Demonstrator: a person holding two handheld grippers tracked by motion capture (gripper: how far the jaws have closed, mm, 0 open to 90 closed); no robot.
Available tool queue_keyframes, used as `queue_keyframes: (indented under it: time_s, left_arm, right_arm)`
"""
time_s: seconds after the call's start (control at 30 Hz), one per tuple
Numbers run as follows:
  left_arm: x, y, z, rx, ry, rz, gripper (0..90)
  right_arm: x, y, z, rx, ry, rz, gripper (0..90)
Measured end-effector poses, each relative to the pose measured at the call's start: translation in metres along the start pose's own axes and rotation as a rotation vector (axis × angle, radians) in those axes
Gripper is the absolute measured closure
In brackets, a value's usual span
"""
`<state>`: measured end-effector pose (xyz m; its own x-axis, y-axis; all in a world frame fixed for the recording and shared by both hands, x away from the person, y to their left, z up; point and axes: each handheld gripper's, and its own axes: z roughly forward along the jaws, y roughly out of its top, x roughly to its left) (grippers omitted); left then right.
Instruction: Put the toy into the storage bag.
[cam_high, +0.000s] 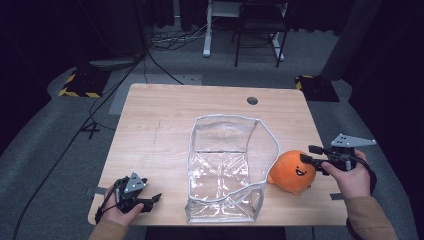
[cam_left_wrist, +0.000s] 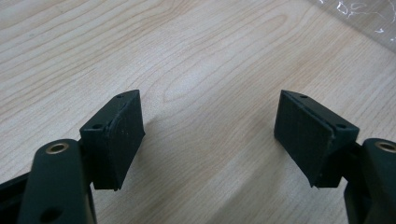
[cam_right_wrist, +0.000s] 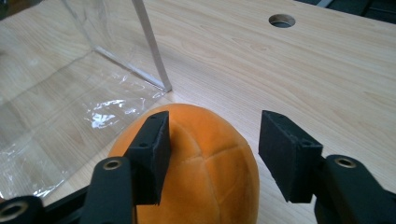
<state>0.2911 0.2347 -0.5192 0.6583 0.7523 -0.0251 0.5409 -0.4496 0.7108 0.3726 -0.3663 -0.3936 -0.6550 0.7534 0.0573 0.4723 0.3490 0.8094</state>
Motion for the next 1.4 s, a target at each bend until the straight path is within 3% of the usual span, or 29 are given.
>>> queue_keyframes:
  time_s: [0.13, 0.23, 0.3, 0.43, 0.6, 0.97, 1.4]
  left_arm:
    - [0.0, 0.0, 0.0, 0.0, 0.0, 0.0, 24.5]
    - [0.0, 0.0, 0.0, -0.001, 0.0, -0.001, 24.4]
    - [0.0, 0.0, 0.0, -0.001, 0.0, 0.0, 24.4]
    - [0.0, 0.0, 0.0, -0.001, 0.0, 0.0, 24.4]
    - [0.0, 0.0, 0.0, -0.002, 0.0, -0.001, 24.4]
    - [0.0, 0.0, 0.0, -0.002, 0.0, -0.001, 24.2]
    - [0.0, 0.001, 0.001, -0.001, 0.002, -0.002, 23.2]
  right_arm:
    - [-0.002, -0.003, 0.007, 0.003, 0.014, 0.015, 44.3]
    - [0.0, -0.004, 0.008, 0.006, 0.053, 0.027, 60.4]
    - [0.003, -0.002, 0.006, 0.014, 0.045, 0.009, 71.4]
    - [0.009, 0.002, 0.002, 0.017, 0.039, -0.011, 78.4]
    - [0.015, 0.01, -0.005, 0.005, 0.027, -0.047, 79.9]
    - [0.018, 0.035, -0.032, -0.041, 0.032, -0.074, 80.3]
    - [0.01, 0.06, -0.053, -0.117, 0.079, -0.06, 80.3]
